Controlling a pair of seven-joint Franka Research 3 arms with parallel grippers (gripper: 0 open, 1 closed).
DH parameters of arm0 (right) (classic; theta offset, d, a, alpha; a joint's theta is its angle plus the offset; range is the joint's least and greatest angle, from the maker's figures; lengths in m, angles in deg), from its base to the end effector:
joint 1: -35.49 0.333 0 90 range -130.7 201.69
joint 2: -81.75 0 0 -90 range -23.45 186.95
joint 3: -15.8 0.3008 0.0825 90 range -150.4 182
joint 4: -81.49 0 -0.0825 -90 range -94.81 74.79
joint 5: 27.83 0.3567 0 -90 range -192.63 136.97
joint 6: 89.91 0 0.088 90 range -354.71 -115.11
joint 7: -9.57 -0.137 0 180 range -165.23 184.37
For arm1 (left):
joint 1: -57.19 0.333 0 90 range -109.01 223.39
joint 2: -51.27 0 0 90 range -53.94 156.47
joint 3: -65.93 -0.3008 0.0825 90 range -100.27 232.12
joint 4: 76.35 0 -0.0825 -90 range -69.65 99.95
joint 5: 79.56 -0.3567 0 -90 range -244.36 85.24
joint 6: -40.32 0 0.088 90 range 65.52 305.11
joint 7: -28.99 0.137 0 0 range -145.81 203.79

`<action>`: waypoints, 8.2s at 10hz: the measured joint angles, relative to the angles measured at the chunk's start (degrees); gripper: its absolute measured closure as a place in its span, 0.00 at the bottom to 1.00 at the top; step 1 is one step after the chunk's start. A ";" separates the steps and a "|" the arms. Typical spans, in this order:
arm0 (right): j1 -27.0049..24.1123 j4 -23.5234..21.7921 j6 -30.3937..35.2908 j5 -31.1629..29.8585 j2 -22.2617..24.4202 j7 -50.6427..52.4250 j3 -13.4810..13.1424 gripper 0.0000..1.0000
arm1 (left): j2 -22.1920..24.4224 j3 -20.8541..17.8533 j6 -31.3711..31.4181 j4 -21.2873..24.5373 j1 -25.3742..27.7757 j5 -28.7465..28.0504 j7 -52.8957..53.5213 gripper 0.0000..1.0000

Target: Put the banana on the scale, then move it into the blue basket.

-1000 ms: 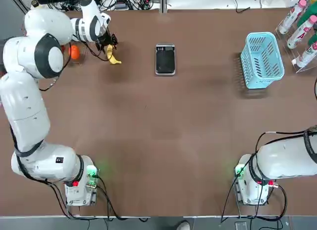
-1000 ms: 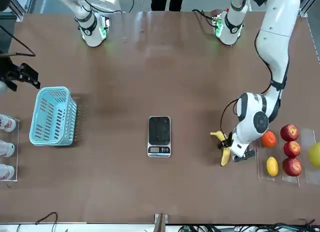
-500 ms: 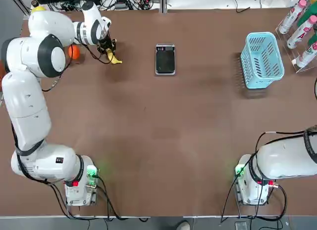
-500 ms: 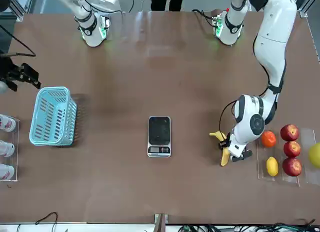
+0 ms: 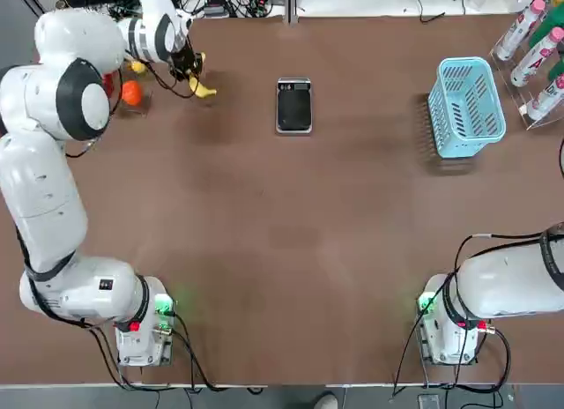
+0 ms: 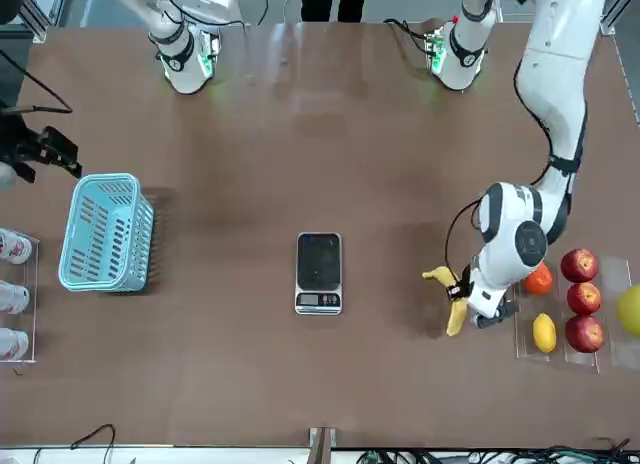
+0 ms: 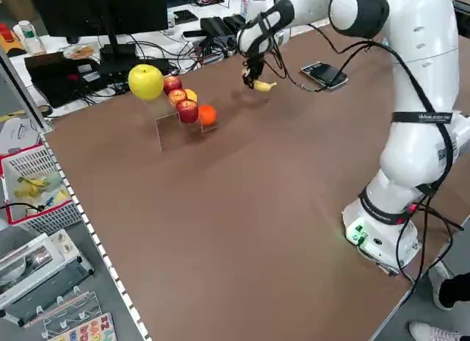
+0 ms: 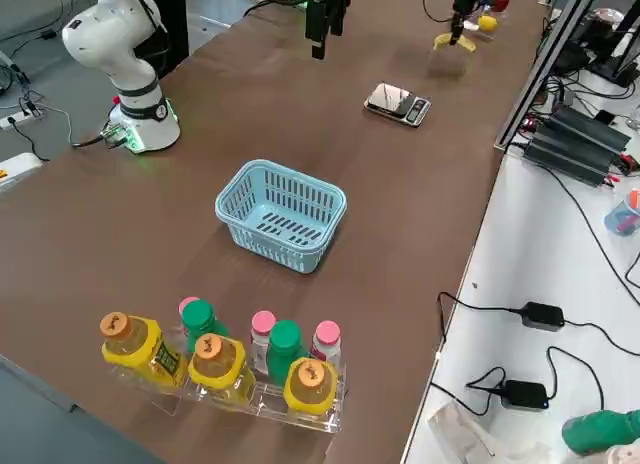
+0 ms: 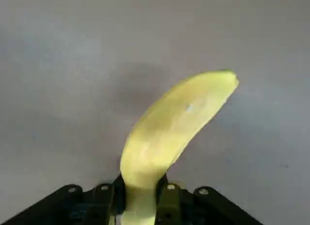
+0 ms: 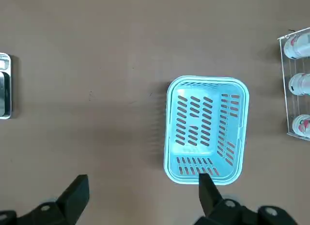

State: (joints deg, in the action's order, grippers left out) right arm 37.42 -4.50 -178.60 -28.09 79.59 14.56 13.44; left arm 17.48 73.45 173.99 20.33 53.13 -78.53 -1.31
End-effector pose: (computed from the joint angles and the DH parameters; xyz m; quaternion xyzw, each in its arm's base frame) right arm 0.5369 -0.0042 0.5883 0.9992 0.0397 0.0046 0.0033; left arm 0.6447 -0.1250 0.2394 0.9822 0.1802 0.0129 0.0507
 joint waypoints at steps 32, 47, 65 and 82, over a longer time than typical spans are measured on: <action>19.01 14.60 -5.78 0.18 -17.54 0.03 0.92 0.00 | 4.32 6.41 -33.00 -25.66 -8.76 -1.75 -35.45 0.00; 42.71 20.18 -42.74 -0.94 -53.43 -8.74 -1.71 0.00 | 29.14 -4.86 -41.30 -8.94 5.92 2.10 25.67 0.00; 0.30 -11.10 -18.34 -1.57 -8.34 7.29 1.16 0.73 | 30.59 -8.44 -49.04 -14.08 2.87 1.49 31.41 0.00; -11.83 -21.70 -30.08 -1.09 -10.15 8.45 4.38 0.00 | 30.60 -6.69 -49.58 -14.13 3.57 1.49 31.37 0.00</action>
State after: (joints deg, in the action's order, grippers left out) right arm 25.59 -26.21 -208.68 -29.19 69.44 23.01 17.83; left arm 48.09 66.76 124.41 6.20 56.71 -77.04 30.06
